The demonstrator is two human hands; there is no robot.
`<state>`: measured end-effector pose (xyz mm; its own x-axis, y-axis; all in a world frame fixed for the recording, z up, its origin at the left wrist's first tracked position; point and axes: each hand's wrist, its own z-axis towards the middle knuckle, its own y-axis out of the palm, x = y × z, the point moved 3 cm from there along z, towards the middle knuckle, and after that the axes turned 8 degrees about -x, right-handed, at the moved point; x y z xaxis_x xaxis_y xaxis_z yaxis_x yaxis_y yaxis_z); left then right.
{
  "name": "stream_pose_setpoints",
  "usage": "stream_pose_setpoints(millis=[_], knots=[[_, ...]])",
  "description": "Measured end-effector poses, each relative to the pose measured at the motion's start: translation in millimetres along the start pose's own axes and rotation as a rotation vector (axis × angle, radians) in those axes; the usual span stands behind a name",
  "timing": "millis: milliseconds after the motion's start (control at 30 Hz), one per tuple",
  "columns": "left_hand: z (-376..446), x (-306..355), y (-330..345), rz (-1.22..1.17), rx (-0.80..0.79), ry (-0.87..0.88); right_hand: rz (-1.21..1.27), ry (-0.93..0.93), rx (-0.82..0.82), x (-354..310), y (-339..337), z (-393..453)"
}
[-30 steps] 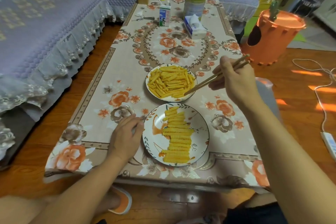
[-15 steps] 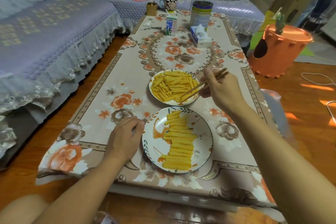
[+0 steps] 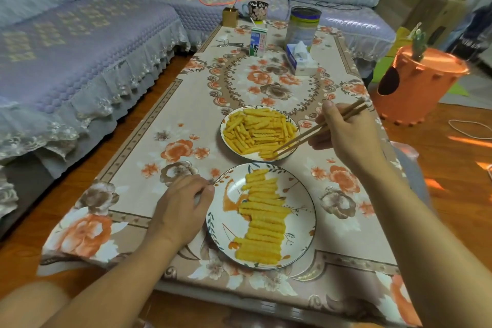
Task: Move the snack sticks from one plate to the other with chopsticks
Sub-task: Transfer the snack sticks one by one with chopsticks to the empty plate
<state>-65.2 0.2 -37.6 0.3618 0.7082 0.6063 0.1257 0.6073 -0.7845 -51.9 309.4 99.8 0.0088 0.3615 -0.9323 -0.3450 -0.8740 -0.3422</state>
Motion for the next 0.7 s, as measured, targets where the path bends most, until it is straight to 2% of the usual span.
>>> stream_pose_setpoints(millis=[400, 567, 700], knots=[[0, 2, -1, 0.016, -0.022, -0.024, -0.027, 0.057, -0.059, -16, 5, -1], [0, 3, -2, 0.003, -0.020, -0.021, 0.092, 0.150, 0.021, -47, -24, -39], [0, 2, -1, 0.002, -0.020, -0.014, -0.005, 0.209, 0.107, -43, -28, -75]])
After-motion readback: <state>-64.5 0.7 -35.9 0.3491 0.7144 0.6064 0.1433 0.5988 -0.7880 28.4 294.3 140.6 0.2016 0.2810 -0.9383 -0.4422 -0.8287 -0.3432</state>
